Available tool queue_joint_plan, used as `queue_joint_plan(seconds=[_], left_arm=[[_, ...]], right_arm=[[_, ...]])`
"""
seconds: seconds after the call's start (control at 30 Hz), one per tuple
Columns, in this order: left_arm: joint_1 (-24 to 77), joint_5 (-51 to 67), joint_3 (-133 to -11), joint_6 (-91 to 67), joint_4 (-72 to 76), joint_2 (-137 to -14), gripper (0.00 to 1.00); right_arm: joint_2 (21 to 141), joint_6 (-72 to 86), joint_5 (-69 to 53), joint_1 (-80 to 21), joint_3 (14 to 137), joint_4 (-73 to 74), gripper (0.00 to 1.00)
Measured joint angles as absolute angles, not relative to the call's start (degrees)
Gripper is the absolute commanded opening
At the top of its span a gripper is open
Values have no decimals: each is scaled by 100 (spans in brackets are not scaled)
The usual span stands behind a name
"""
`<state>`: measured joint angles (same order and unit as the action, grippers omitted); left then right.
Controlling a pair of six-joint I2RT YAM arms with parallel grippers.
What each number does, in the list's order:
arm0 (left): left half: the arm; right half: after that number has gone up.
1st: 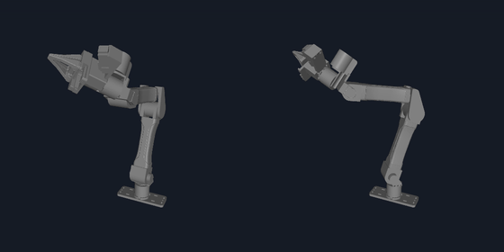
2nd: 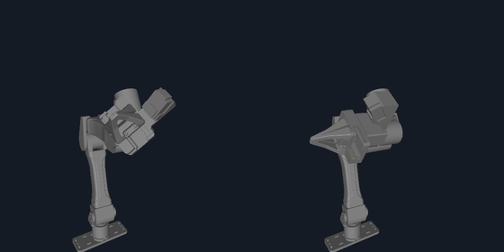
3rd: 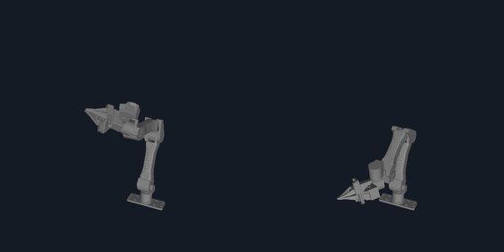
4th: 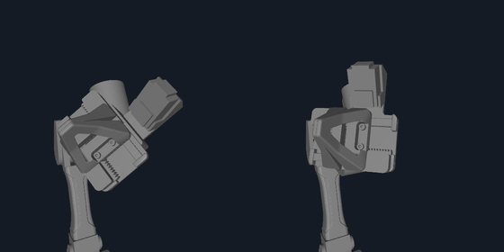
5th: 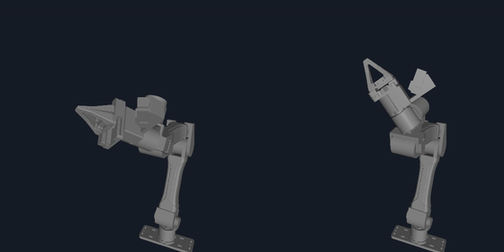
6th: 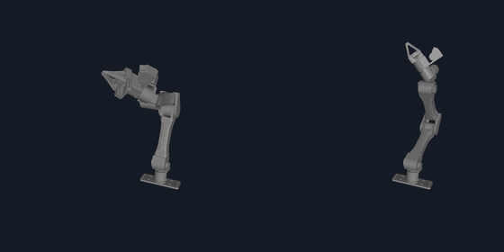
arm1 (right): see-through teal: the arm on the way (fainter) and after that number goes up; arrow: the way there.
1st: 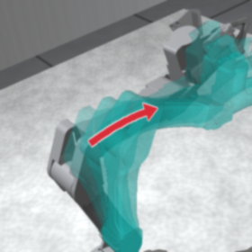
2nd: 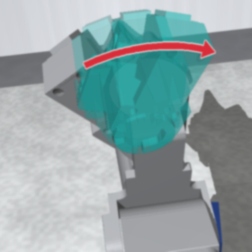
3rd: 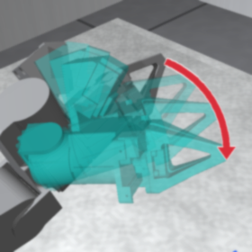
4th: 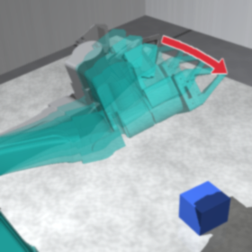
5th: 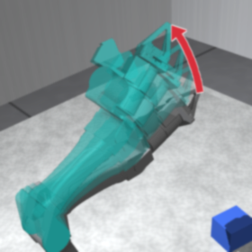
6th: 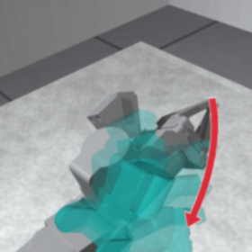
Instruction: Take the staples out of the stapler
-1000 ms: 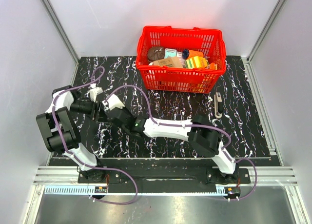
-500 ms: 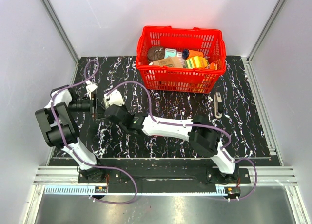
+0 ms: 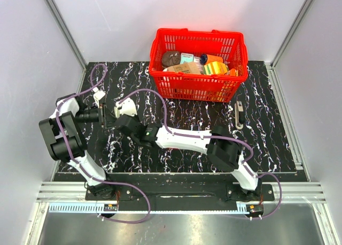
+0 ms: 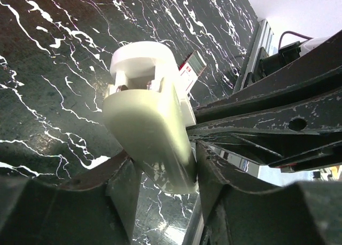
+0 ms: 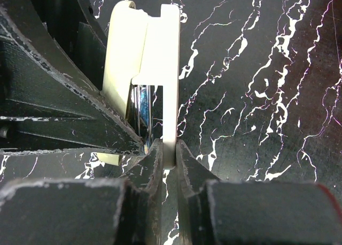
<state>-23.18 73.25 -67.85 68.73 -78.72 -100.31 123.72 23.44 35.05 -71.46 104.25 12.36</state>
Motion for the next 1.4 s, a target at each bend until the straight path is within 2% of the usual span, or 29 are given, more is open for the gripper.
queue_joint_plan(seconds=[0.17, 0.43, 0.6, 1.4], left_arm=[[-2316, 7290, -6788, 6790, -7955, -10031, 36], [-2294, 6781, -6895, 6768, -8014, -10031, 32], [-2283, 6552, -7039, 6772, -8103, -10022, 24], [-2274, 4974, -7452, 6768, -8315, -9714, 6]], right_arm=[[12370, 2342, 3496, -7124, 10366, 1186, 0], [12175, 2075, 3483, -7039, 9782, 888, 0], [12079, 1750, 3479, -7004, 9664, 849, 0], [11867, -1203, 3391, -7100, 8899, -307, 0]])
